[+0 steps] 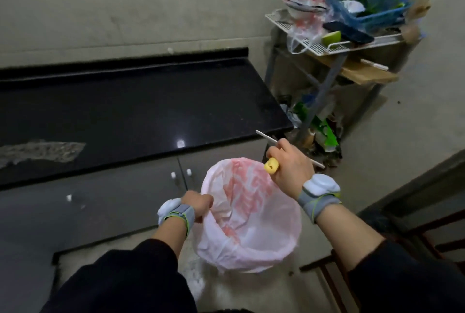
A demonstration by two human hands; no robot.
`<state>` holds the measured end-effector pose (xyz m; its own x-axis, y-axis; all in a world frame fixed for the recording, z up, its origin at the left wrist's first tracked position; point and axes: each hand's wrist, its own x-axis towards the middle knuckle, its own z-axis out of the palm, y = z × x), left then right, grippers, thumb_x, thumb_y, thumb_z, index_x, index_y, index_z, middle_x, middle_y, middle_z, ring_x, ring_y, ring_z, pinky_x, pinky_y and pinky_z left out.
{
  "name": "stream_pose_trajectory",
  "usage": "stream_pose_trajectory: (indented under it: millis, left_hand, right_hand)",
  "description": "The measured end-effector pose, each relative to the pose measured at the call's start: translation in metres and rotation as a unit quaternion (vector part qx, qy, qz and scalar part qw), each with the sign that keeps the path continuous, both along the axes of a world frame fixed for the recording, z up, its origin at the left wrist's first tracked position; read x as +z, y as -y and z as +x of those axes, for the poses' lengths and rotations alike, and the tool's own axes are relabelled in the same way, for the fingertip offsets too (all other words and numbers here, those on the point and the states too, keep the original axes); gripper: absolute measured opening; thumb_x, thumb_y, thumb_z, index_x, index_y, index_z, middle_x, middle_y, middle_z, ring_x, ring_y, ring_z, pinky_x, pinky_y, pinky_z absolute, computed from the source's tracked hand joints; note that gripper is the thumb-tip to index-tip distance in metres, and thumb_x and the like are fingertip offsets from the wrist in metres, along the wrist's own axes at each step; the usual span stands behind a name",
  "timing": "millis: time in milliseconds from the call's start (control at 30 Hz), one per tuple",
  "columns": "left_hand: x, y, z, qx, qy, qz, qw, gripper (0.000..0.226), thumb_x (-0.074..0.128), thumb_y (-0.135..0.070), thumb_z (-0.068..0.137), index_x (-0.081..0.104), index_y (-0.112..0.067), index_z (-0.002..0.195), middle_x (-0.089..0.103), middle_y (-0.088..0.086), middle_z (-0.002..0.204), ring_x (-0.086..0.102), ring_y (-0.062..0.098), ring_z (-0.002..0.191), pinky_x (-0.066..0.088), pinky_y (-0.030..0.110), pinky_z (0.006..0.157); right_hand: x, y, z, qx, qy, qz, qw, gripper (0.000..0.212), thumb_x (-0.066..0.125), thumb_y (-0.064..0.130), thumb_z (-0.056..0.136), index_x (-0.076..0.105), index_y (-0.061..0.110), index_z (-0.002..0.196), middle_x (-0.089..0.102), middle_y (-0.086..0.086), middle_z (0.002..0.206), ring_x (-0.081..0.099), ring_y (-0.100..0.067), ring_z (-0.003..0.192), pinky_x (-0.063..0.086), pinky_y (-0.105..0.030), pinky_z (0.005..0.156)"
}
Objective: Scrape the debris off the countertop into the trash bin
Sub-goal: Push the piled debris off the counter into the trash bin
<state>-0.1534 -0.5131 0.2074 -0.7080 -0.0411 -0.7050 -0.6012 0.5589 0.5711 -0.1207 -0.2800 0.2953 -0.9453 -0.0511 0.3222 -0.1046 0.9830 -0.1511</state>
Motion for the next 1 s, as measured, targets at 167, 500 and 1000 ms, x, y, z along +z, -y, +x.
stream_pose_trajectory:
  millis: [167,500,1000]
  left_hand:
    - [0.004,0.095,0.019,0.064,0.029,0.036,0.997,0.035,0.054,-0.003,0.070,0.060,0.007,0.103,0.066,0.020,0.079,0.066,0.031,0.059,0.053,0.029,0.046]
    - [0.001,0.282,0.033,0.198,0.055,0.107,0.973,0.034,0.050,0.002,0.075,0.057,0.014,0.106,0.060,0.021,0.065,0.064,0.033,0.051,0.056,0.035,0.050]
    - [-0.029,0.475,0.040,0.350,0.036,0.116,0.929,0.071,0.050,-0.004,0.055,0.048,0.006,0.125,0.056,0.026,0.101,0.062,0.036,0.066,0.056,0.042,0.050]
  right_hand:
    - [0.014,0.090,-0.028,0.090,-0.012,-0.020,0.996,0.012,0.070,0.005,0.067,0.061,0.009,0.075,0.055,-0.011,0.088,0.056,-0.035,0.069,0.043,-0.035,0.046]
    - [0.001,0.271,-0.069,0.146,0.023,-0.031,0.989,0.022,0.070,0.013,0.073,0.066,0.012,0.095,0.054,-0.008,0.106,0.055,-0.031,0.087,0.041,-0.031,0.058]
    - [-0.011,0.442,-0.126,0.154,0.010,-0.129,0.980,0.024,0.070,0.012,0.080,0.062,0.016,0.101,0.039,-0.010,0.099,0.053,-0.033,0.070,0.053,-0.042,0.063]
